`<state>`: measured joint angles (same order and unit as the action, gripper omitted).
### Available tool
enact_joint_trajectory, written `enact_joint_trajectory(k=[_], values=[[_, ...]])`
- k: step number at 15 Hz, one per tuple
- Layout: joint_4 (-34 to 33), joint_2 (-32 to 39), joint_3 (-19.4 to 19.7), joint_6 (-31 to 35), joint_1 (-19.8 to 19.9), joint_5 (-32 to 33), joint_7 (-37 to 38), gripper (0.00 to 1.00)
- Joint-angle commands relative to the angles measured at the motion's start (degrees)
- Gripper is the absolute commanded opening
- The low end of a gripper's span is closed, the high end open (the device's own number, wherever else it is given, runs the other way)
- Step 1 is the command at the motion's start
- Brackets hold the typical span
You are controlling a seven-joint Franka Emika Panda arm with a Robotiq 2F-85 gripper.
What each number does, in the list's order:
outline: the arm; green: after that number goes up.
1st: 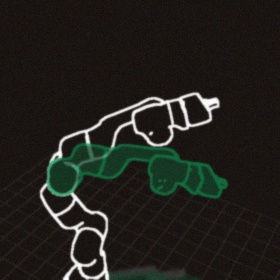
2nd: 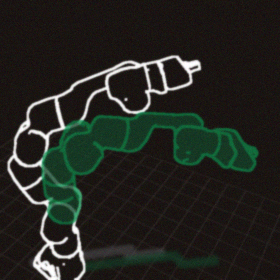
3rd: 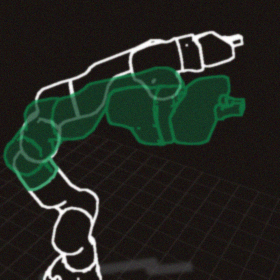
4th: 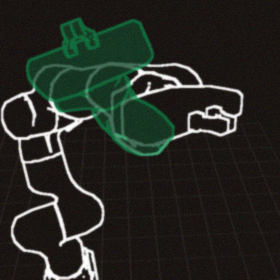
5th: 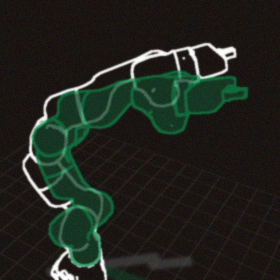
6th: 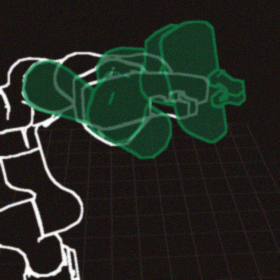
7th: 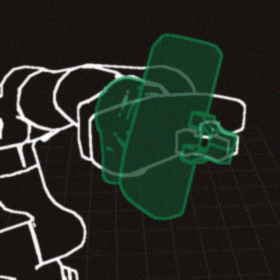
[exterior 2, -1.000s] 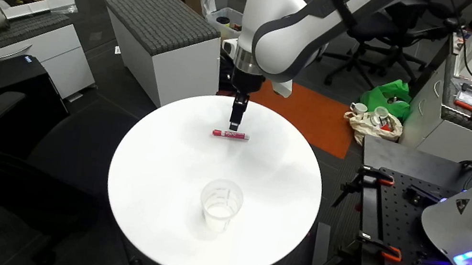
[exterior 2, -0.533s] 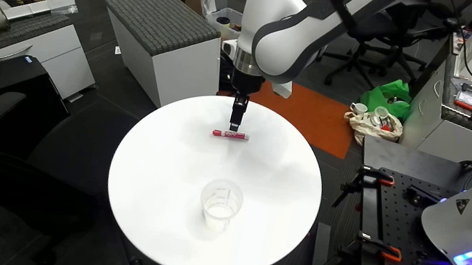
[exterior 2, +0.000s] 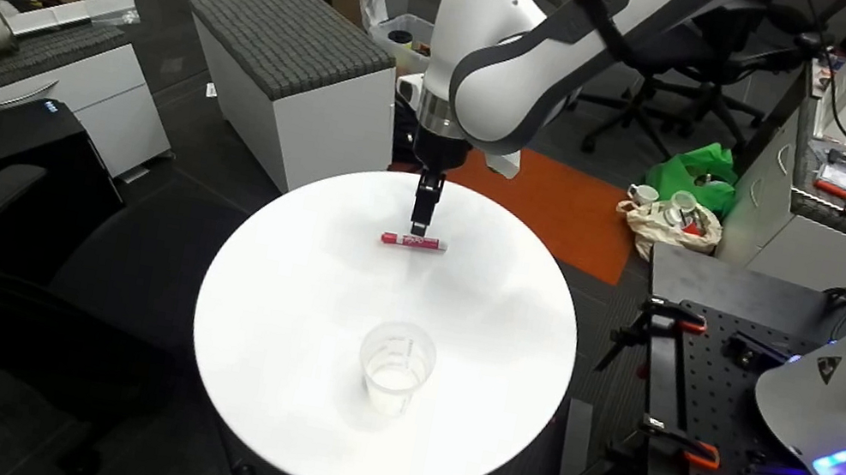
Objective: Put the marker in the cup
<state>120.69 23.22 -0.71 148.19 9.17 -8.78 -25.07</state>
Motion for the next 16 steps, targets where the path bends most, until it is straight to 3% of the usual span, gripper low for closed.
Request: enact_joint_trajectory(k=[1,16], values=[[-2.88,3.05,-0.12,1.02,1.12,2.02,0.03,1.0],[-14.55,14.7,-2.58,-1.9,5.45,2.23,-1.16,1.0]])
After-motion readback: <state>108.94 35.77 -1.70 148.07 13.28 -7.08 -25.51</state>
